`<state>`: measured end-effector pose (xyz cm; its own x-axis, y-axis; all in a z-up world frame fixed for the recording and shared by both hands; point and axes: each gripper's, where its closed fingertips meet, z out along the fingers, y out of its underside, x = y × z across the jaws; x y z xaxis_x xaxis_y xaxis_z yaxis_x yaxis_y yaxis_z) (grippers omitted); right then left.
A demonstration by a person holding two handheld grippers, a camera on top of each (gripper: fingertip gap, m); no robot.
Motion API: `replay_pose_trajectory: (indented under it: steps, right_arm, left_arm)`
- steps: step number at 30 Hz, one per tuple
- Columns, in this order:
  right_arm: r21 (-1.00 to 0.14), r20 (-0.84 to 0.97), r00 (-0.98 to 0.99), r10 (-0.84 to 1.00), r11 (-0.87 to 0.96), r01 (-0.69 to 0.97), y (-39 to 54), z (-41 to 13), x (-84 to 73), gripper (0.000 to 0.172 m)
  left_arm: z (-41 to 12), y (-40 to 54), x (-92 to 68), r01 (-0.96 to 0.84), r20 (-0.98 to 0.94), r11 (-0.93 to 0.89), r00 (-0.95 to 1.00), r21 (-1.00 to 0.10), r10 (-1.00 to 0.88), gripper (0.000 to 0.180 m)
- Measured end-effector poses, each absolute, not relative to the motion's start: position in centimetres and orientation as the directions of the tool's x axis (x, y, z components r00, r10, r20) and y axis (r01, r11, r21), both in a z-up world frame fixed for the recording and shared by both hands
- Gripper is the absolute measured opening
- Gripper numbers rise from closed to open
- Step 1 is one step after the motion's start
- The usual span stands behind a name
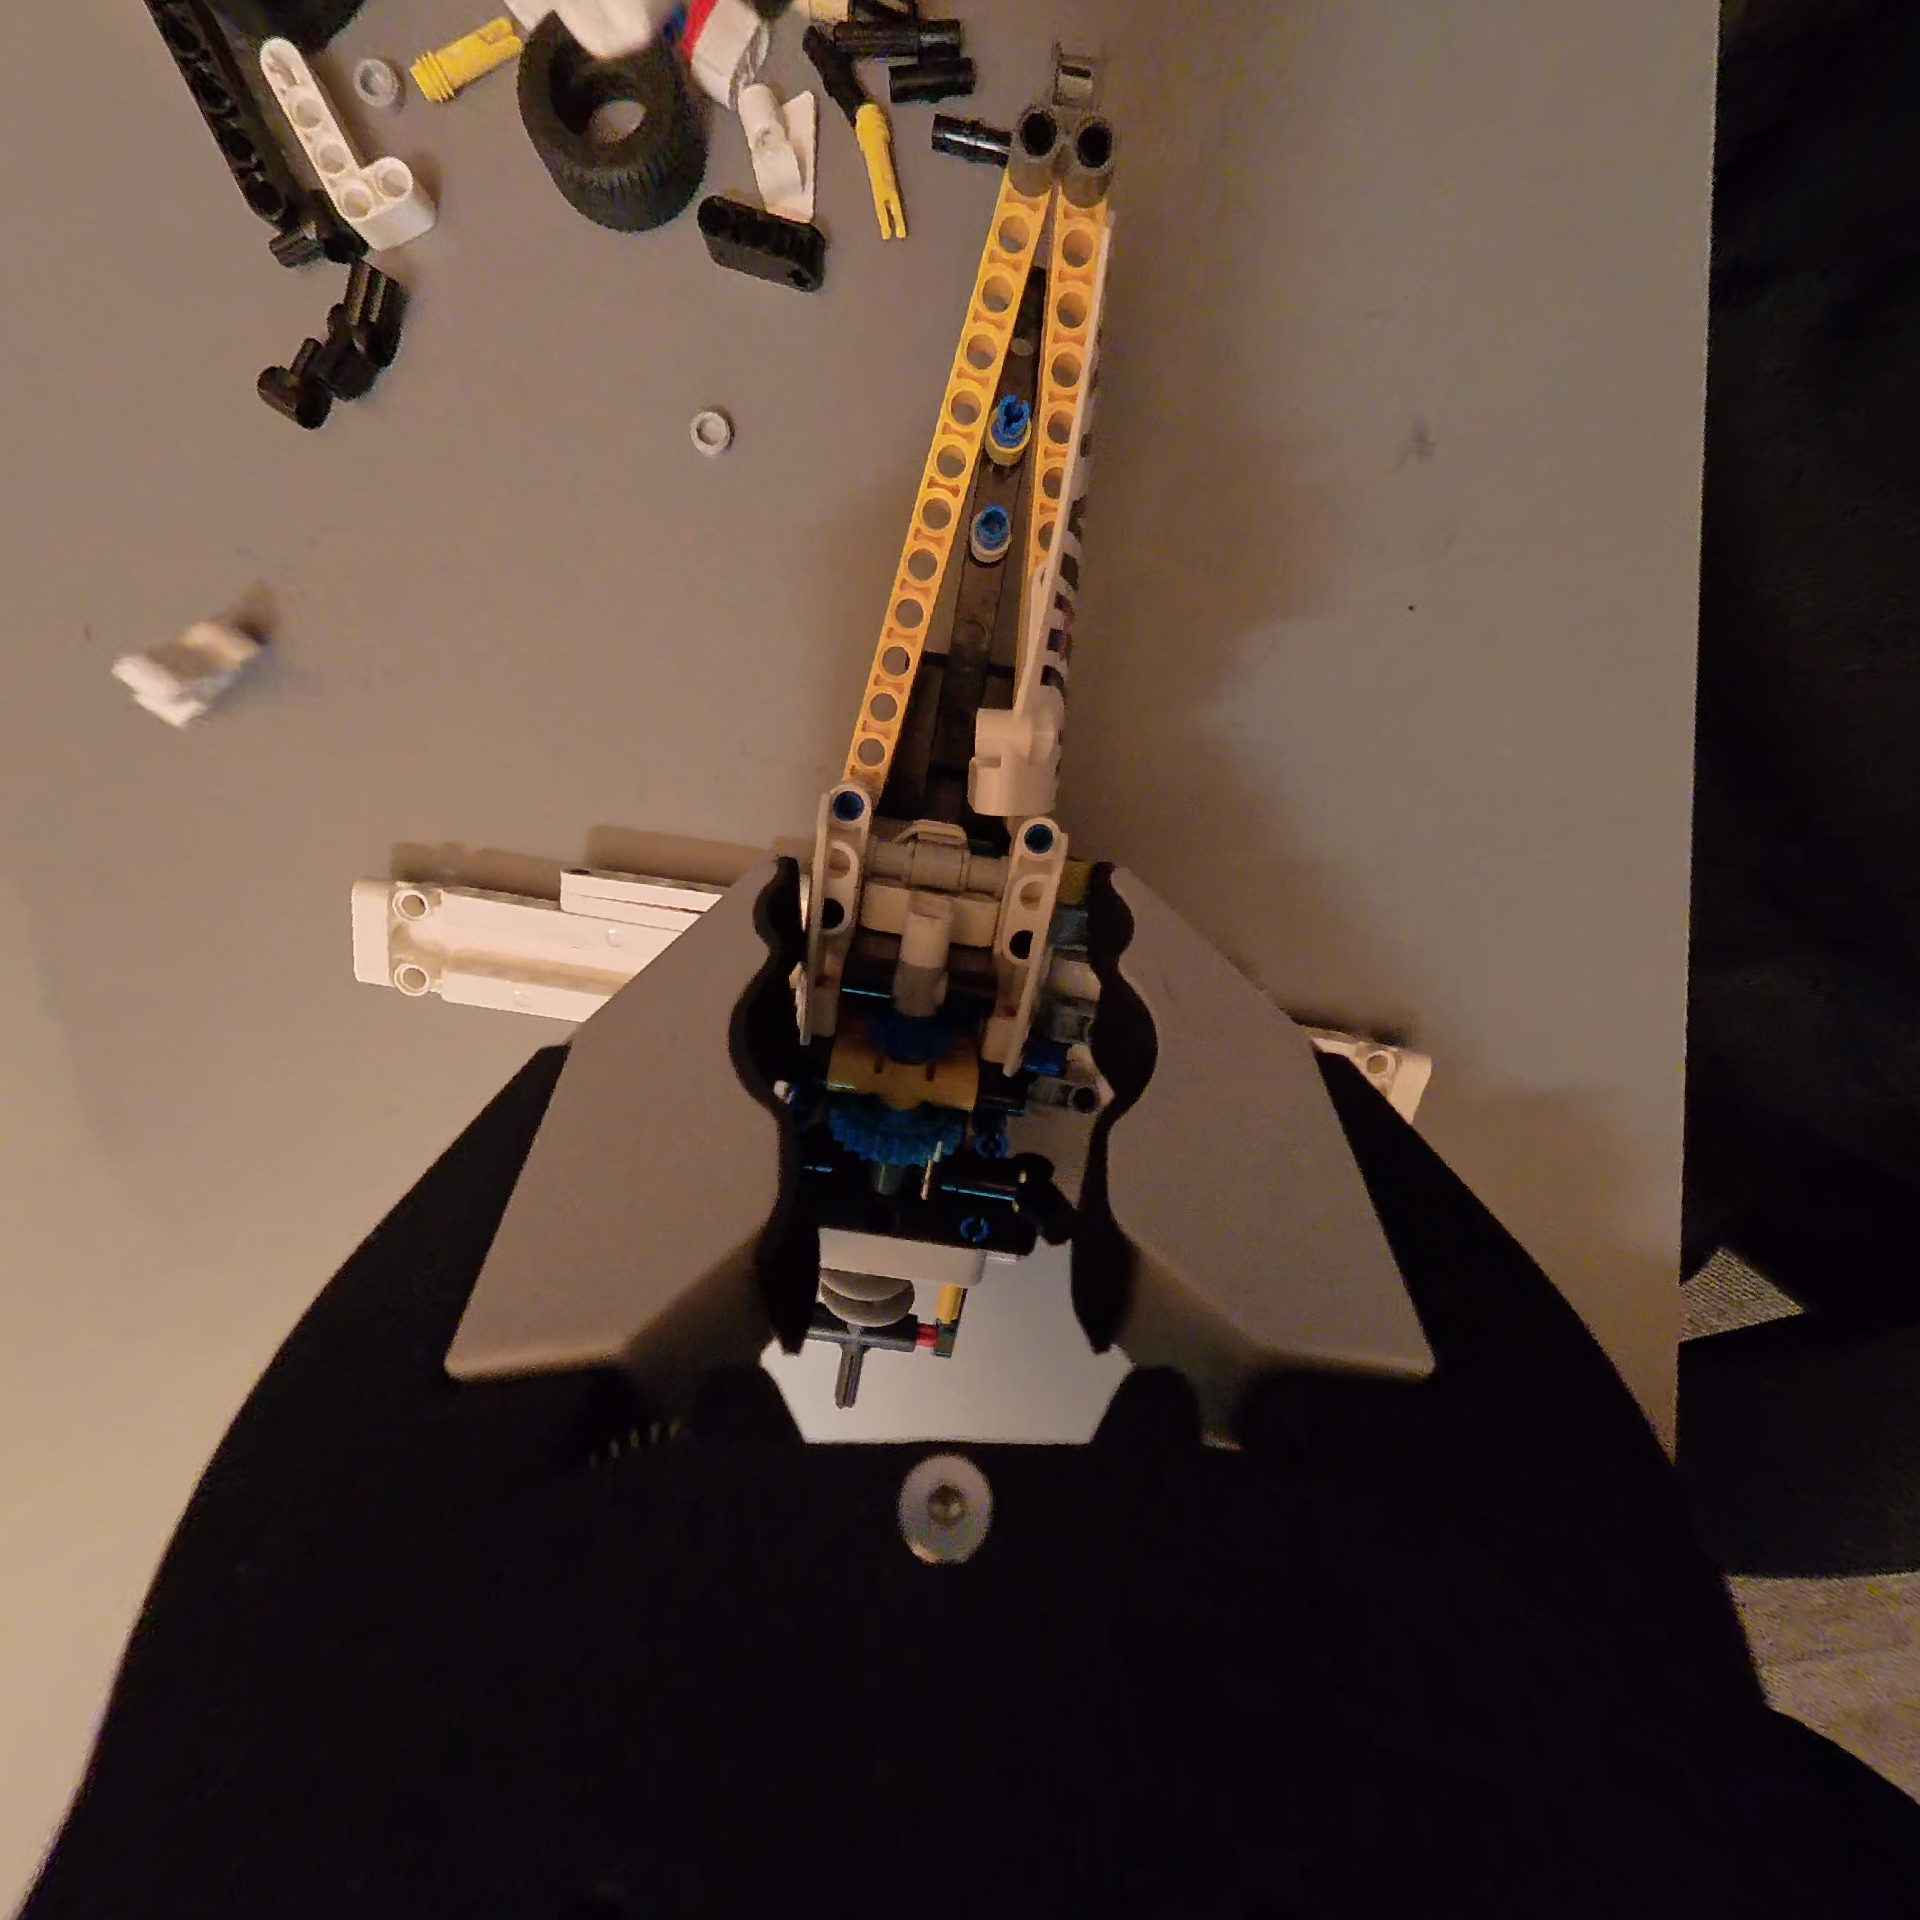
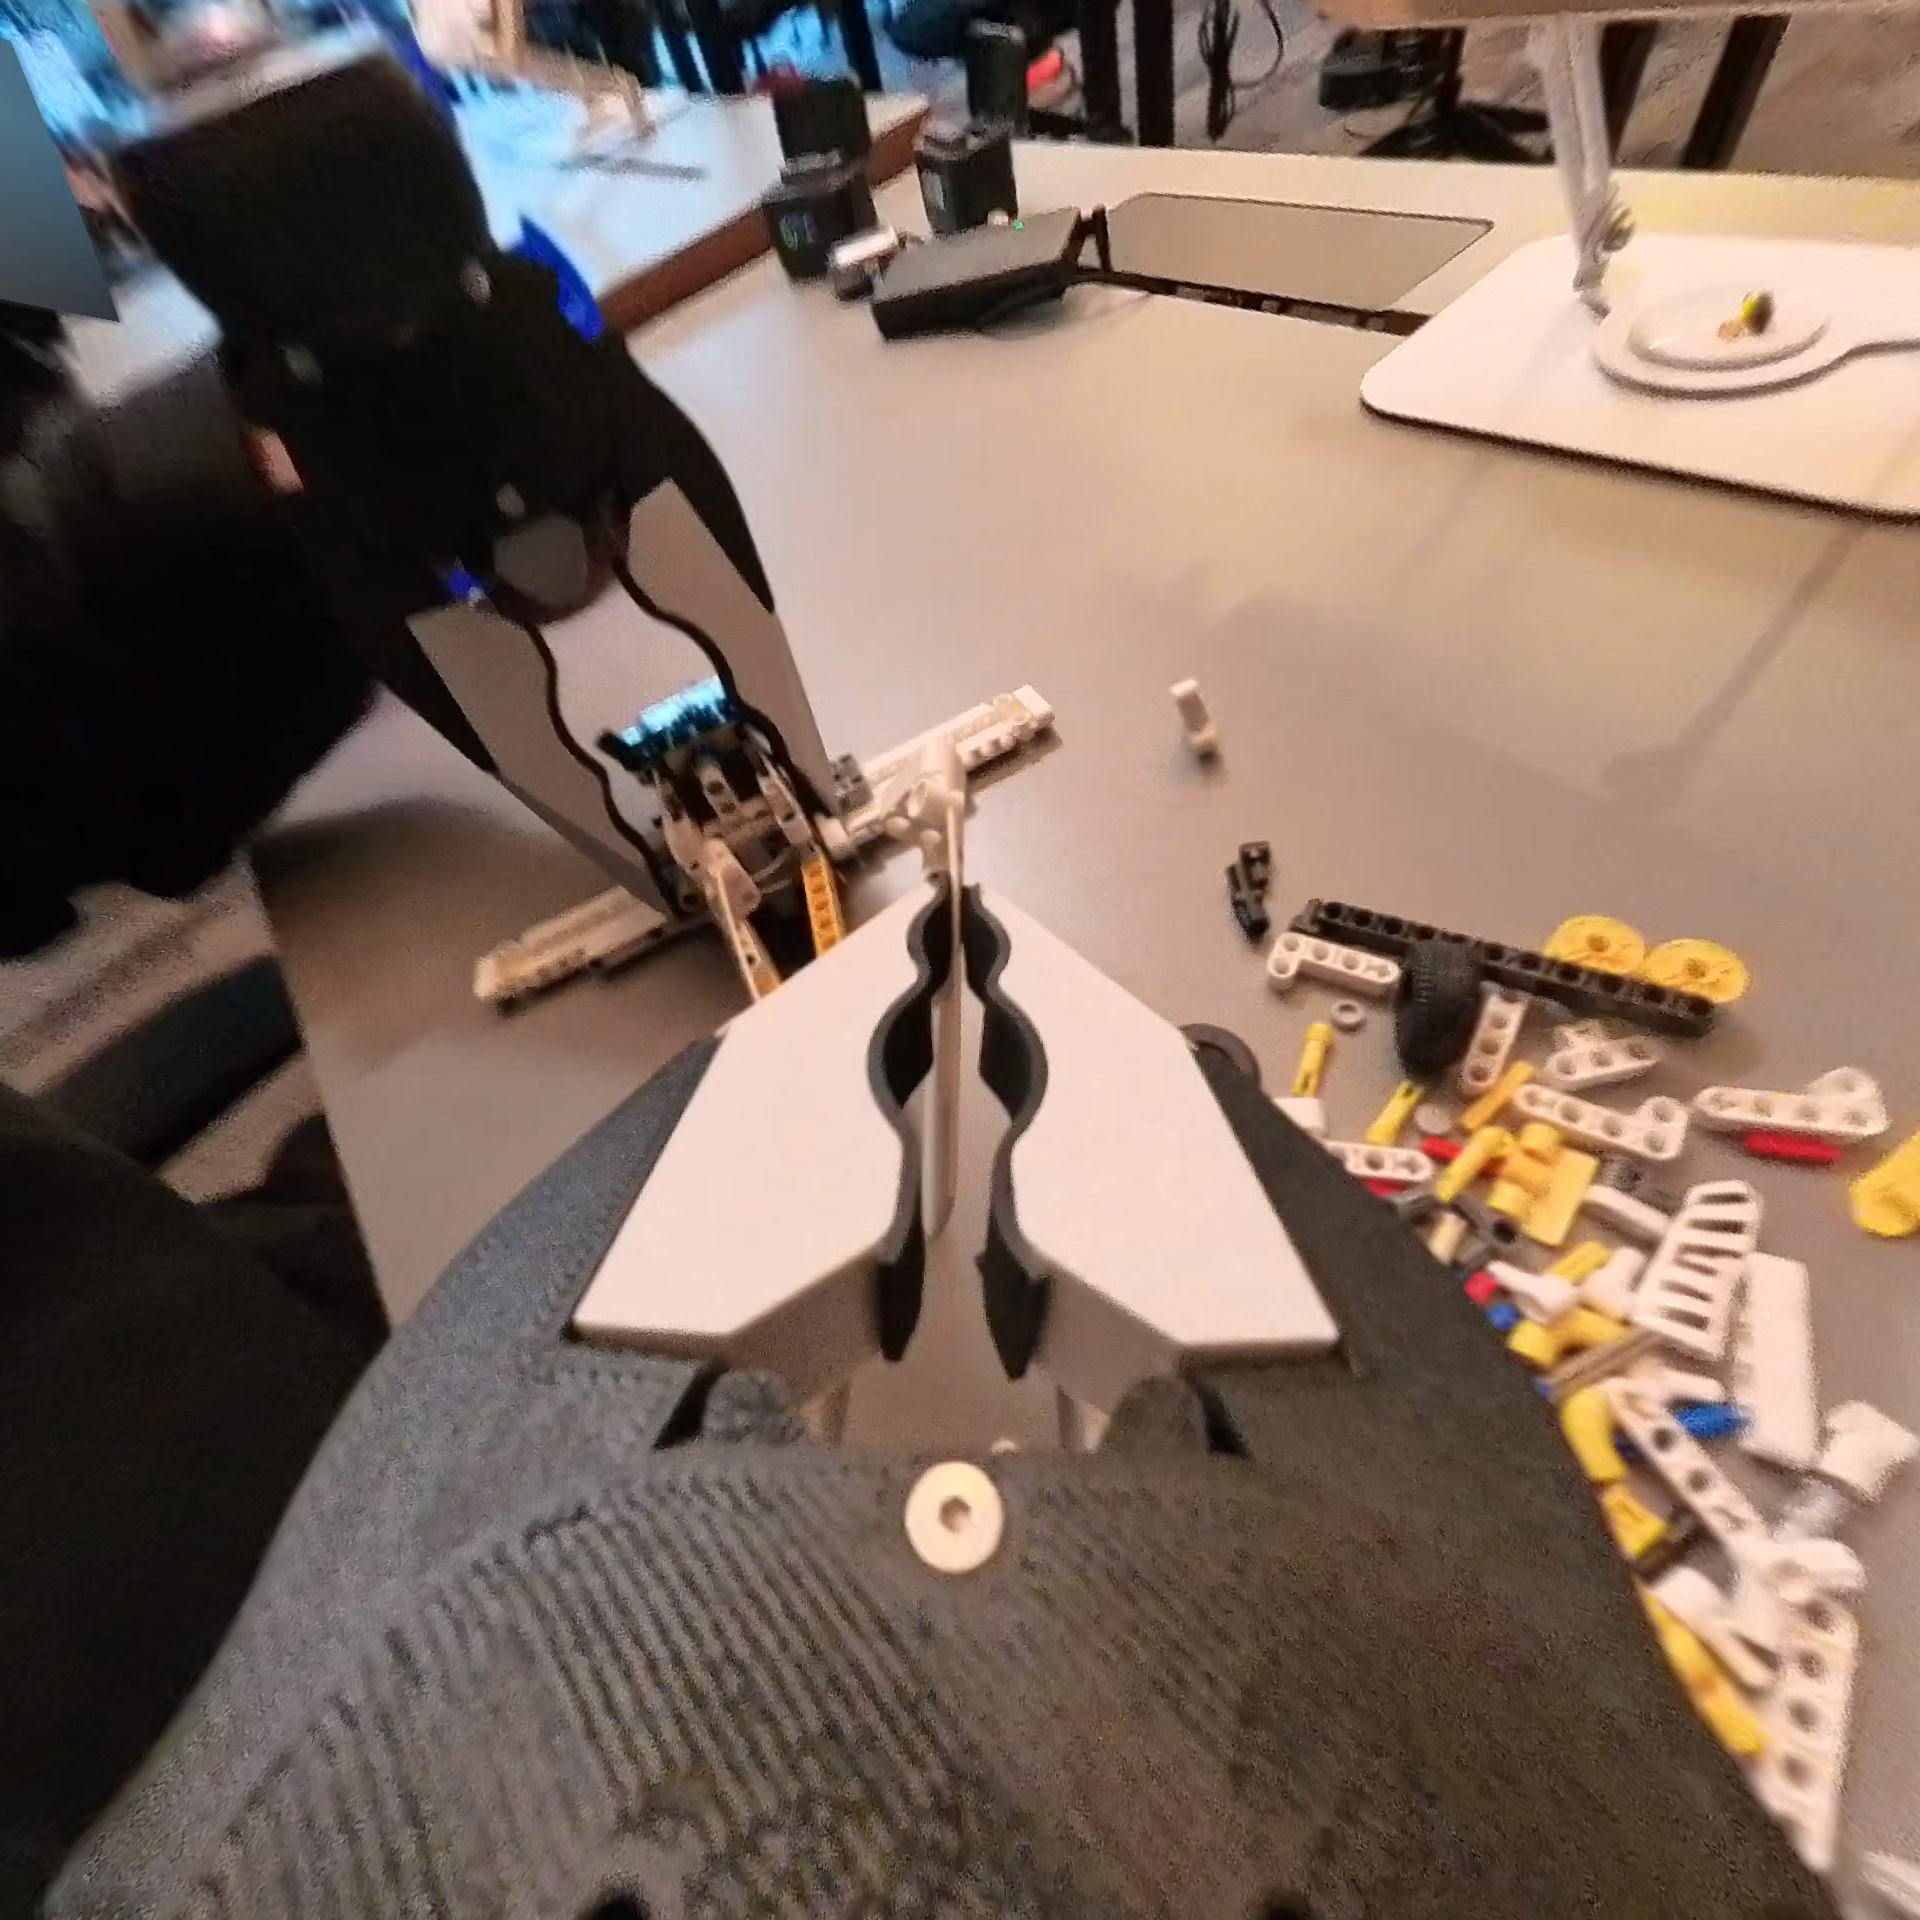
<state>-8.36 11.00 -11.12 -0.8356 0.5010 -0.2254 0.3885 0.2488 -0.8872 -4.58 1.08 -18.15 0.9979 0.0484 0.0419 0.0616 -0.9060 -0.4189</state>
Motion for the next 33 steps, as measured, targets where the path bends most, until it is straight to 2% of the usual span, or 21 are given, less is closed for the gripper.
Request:
replay_pose_trajectory:
  steps: [3, 5, 11, 19, 22, 24, 29, 33]
  right_arm:
    - [-0.878, -0.364, -0.808, 0.464, 0.12, 0.464, 11.5, -10.3, -8.4, 0.0]
    - [-0.871, -0.411, -0.799, 0.439, 0.069, 0.486, 11.8, -9.8, -8.2, 0.0]
    - [-0.861, -0.469, -0.799, 0.376, 0.004, 0.508, 12.0, -9.1, -7.5, 0.0]
    - [-0.881, -0.473, -0.839, 0.27, -0.116, 0.459, 11.6, -6.5, -6.5, 0.0]
    - [-0.868, -0.497, -0.847, 0.189, -0.117, 0.483, 11.5, -5.9, -5.5, 0.0]
    - [-0.847, -0.531, -0.838, 0.13, -0.105, 0.521, 11.6, -5.6, -4.9, 0.0]
    - [-0.741, -0.671, -0.741, -0.029, 0.015, 0.671, 11.5, -6.8, -3.1, 0.0]
    - [-0.668, -0.739, -0.66, -0.136, 0.023, 0.743, 11.3, -6.8, -2.6, 0.0]
  left_arm:
    - [-18.1, 1.0, -4.4, 0.082, 0.048, -0.9, 0.997, -0.428, 0.068, 0.062]
    - [-17.4, 1.3, -4.3, 0.107, 0.054, -0.875, 0.994, -0.472, 0.093, 0.067]
    - [-12.2, 4.5, -4.0, 0.224, 0.131, -0.664, 0.973, -0.713, 0.187, 0.067]
    - [-9.5, 10.2, -4.6, 0.305, 0.159, -0.479, 0.933, -0.823, 0.321, 0.042]
    - [-7.8, 11.5, -3.9, 0.227, 0.137, -0.397, 0.961, -0.889, 0.241, 0.047]
    - [-6.7, 11.5, -3.9, 0.129, 0.051, -0.357, 0.974, -0.925, 0.222, 0.054]
    - [-5.6, 11.3, -2.7, 0.004, -0.049, -0.334, 0.988, -0.943, 0.15, 0.047]
    - [-6.5, 11.6, -1.6, -0.035, -0.068, -0.381, 0.995, -0.924, 0.075, 0.043]
